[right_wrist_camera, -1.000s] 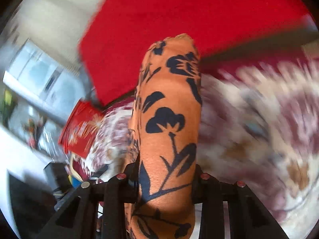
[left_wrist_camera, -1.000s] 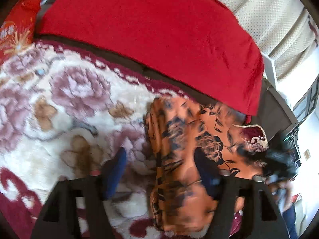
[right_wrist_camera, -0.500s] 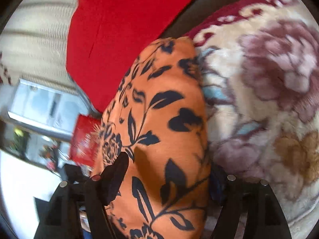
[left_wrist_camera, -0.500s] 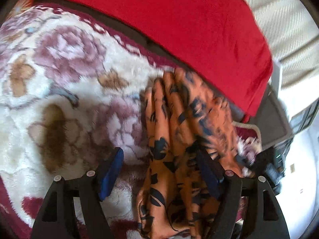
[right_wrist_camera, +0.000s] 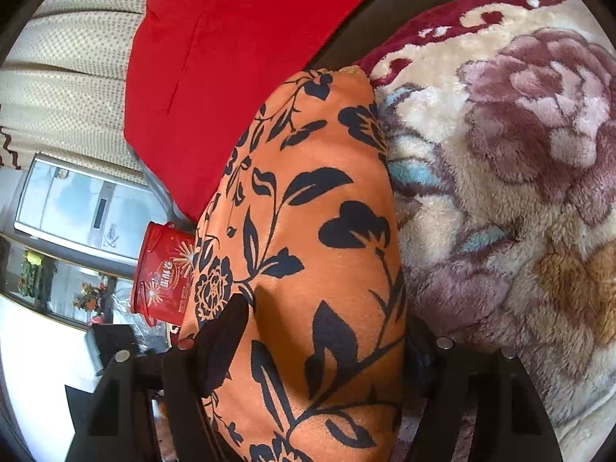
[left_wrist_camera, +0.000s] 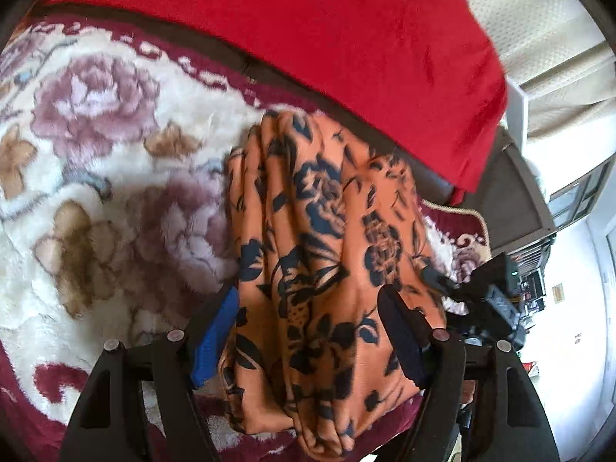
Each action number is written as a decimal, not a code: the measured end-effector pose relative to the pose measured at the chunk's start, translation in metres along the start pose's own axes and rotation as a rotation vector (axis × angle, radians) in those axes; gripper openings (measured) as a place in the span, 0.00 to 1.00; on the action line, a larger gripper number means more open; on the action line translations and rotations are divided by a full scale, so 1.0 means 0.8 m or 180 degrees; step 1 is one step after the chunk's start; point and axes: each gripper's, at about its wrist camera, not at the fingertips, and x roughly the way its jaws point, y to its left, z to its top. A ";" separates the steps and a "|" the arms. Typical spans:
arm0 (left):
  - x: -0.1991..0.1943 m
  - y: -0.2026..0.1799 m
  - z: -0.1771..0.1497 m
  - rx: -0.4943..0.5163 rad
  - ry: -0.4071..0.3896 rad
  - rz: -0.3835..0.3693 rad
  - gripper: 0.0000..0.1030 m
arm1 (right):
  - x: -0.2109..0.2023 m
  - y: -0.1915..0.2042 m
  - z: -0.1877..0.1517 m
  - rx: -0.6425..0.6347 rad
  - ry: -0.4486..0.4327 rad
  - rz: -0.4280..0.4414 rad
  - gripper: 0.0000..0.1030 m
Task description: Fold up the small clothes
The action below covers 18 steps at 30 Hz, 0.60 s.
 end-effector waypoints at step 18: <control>0.004 0.037 -0.022 -0.0036 -0.0261 0.0242 0.20 | -0.017 -0.003 -0.001 -0.0019 0.0047 -0.0039 0.79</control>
